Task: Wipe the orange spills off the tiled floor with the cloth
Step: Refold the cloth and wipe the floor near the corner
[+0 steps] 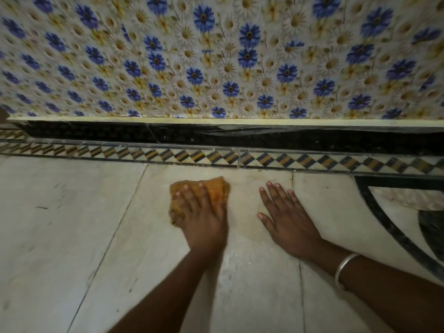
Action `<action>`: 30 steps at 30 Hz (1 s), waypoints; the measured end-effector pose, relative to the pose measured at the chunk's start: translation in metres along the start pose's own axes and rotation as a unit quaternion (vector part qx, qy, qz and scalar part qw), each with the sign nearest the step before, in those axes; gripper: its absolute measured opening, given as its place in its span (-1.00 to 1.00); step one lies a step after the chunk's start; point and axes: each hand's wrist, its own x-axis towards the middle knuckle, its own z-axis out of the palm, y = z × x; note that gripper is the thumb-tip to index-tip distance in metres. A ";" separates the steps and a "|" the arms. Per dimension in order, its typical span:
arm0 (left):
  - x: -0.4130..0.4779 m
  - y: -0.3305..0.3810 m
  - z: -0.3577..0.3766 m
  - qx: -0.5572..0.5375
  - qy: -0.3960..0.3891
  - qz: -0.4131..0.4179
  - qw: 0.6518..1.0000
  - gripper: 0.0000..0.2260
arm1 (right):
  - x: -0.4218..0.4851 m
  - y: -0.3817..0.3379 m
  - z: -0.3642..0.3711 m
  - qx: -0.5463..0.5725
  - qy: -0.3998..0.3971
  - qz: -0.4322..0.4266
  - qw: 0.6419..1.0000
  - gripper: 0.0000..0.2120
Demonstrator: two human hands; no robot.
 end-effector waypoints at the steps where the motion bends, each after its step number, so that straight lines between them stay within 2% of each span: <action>1: -0.003 0.013 0.004 0.005 -0.008 0.026 1.000 -0.30 | 0.000 0.000 0.000 0.002 0.001 0.000 1.000 -0.28; 5: 0.044 0.037 0.004 0.010 -0.027 0.123 0.992 -0.34 | 0.001 0.001 0.003 -0.006 -0.002 -0.001 1.000 -0.30; 7: 0.078 0.031 -0.004 0.022 -0.043 0.141 0.989 -0.34 | 0.001 0.001 0.001 -0.012 -0.006 0.000 1.000 -0.30; 14: 0.136 -0.043 -0.029 0.018 -0.047 0.033 0.998 -0.34 | -0.001 0.001 -0.002 -0.006 -0.007 -0.002 1.000 -0.29; 19: 0.111 -0.085 -0.034 -0.012 -0.013 -0.045 0.999 -0.39 | -0.003 0.001 -0.005 -0.018 -0.008 -0.009 1.000 -0.29; 23: 0.063 -0.085 -0.032 -0.051 0.017 -0.088 0.995 -0.45 | -0.007 0.000 -0.005 -0.017 -0.018 0.001 1.000 -0.26; 27: -0.002 -0.064 -0.026 -0.027 0.038 -0.087 0.995 -0.50 | -0.007 -0.011 -0.012 0.002 -0.071 0.035 0.997 -0.37; 30: -0.046 -0.032 -0.026 -0.037 0.001 -0.058 0.998 -0.56 | -0.015 -0.019 -0.020 0.033 -0.110 0.047 0.992 -0.37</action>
